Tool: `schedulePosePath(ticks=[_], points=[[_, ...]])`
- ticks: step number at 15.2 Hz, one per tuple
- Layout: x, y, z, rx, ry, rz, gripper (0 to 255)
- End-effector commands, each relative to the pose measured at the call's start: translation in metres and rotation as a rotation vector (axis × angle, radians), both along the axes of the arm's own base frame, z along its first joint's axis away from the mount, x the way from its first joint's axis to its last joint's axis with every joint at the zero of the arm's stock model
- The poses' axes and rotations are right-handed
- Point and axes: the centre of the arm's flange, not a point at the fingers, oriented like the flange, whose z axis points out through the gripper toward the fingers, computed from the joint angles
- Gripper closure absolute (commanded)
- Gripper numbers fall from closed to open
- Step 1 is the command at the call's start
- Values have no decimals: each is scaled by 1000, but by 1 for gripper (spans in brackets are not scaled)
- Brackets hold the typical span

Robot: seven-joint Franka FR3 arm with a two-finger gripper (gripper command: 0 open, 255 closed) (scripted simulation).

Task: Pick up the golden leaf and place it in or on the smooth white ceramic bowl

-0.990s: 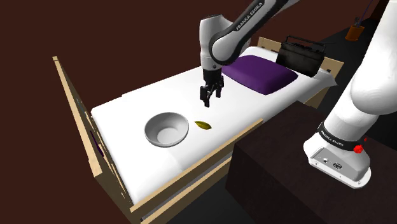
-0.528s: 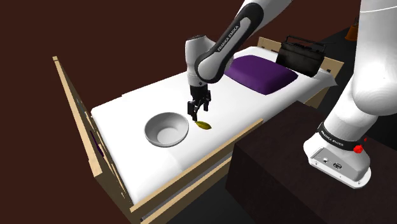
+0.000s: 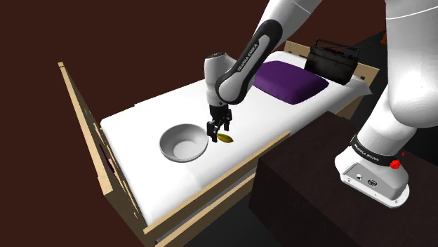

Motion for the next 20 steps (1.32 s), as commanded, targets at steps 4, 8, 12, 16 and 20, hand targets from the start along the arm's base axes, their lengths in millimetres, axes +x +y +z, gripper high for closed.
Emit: schedulePosePath(ticks=[4,8,12,16,20], points=[[-1,-1,-4,0,0,0,0],[-1,0,-4,0,0,0,255],[-3,1,-3,0,0,0,255],[-4,-1,-2,0,0,0,255],[-1,0,3,1,-1,1,255]])
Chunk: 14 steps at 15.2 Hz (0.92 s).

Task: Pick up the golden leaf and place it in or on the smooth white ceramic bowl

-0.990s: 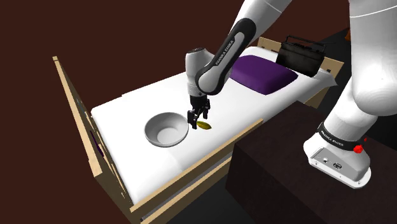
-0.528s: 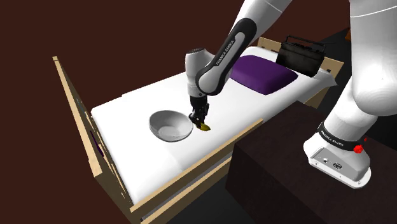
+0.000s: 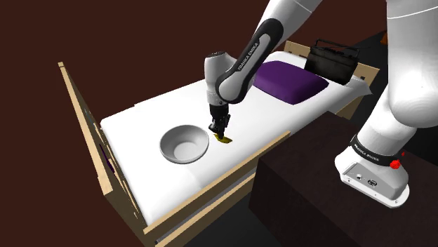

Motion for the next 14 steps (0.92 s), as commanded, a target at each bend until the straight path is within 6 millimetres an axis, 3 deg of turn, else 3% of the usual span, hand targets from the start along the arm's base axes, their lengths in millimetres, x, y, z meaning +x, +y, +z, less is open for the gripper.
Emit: schedulePosePath(ticks=[1,3,10,14], points=[[0,0,0,0,0,0,0],[-50,2,15,-14,-207,106,0],[-48,3,-22,-14,-207,106,0],[-48,3,-25,-14,-207,106,0]])
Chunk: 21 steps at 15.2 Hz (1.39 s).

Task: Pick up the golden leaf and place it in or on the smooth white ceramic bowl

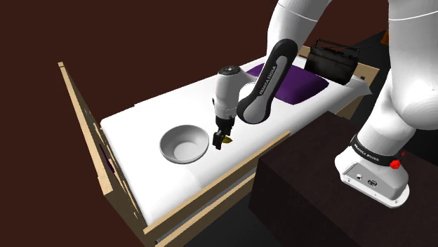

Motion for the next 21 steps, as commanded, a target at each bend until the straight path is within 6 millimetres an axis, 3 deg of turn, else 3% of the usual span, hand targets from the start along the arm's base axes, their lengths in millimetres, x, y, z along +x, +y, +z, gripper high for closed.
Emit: schedulePosePath(ticks=[1,4,5,14,21], points=[[0,0,-1,0,0,0,0],[0,0,-1,0,0,0,0],[0,0,-1,0,0,0,255],[0,0,-1,0,0,0,255],[0,0,36,0,0,0,255]])
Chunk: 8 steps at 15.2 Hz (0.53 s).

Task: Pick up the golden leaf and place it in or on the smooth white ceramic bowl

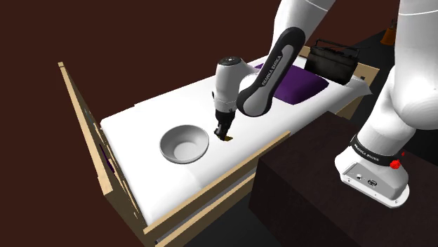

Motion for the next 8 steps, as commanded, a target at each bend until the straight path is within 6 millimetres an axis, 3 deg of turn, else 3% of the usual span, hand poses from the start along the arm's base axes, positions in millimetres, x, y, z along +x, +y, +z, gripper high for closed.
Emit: schedulePosePath(ticks=[1,8], points=[[1,-1,10,0,0,0,255],[1,-1,47,0,0,0,255]])
